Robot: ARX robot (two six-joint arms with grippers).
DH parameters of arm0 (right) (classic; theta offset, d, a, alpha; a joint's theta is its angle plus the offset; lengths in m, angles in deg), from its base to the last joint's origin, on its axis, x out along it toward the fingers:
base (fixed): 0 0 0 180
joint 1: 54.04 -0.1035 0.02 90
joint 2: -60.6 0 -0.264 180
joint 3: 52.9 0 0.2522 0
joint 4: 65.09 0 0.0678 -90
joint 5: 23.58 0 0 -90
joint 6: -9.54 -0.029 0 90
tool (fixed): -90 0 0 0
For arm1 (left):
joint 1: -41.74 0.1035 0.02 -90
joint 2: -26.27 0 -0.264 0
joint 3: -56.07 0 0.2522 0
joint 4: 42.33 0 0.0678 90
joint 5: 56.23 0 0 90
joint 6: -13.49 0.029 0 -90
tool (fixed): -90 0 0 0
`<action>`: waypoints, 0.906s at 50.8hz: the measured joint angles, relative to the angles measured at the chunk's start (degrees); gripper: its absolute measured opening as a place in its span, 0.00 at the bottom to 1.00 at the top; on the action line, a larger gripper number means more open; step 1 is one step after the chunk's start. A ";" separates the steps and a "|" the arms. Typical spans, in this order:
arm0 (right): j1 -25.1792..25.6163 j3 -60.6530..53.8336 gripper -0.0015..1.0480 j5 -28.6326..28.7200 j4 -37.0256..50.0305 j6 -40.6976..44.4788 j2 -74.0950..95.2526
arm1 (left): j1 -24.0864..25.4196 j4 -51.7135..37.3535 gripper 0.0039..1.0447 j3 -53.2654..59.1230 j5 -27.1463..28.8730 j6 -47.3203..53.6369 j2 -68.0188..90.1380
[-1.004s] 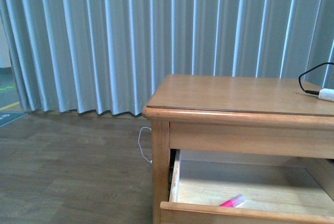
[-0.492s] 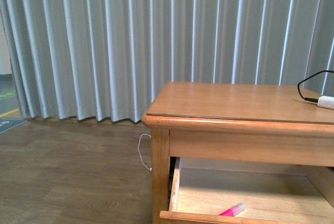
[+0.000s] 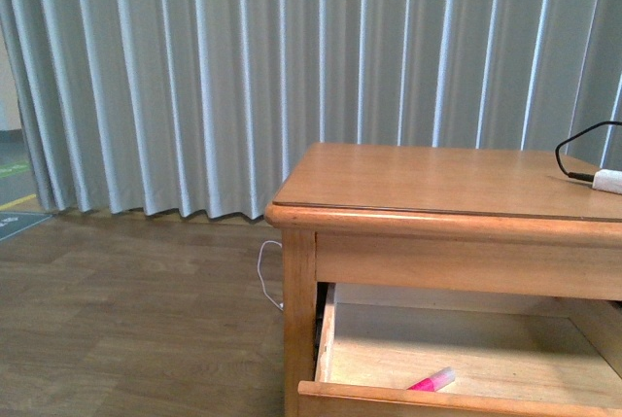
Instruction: Place pink marker in drawer with both arms
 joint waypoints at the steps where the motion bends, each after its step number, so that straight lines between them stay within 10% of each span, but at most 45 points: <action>1: 0.00 0.00 0.91 0.00 0.00 0.00 0.02 | 0.00 0.20 0.04 0.11 0.04 0.00 -0.35; 46: -0.02 0.00 0.91 -0.04 -0.02 0.02 0.00 | 0.02 13.05 0.04 2.25 0.00 0.11 -16.44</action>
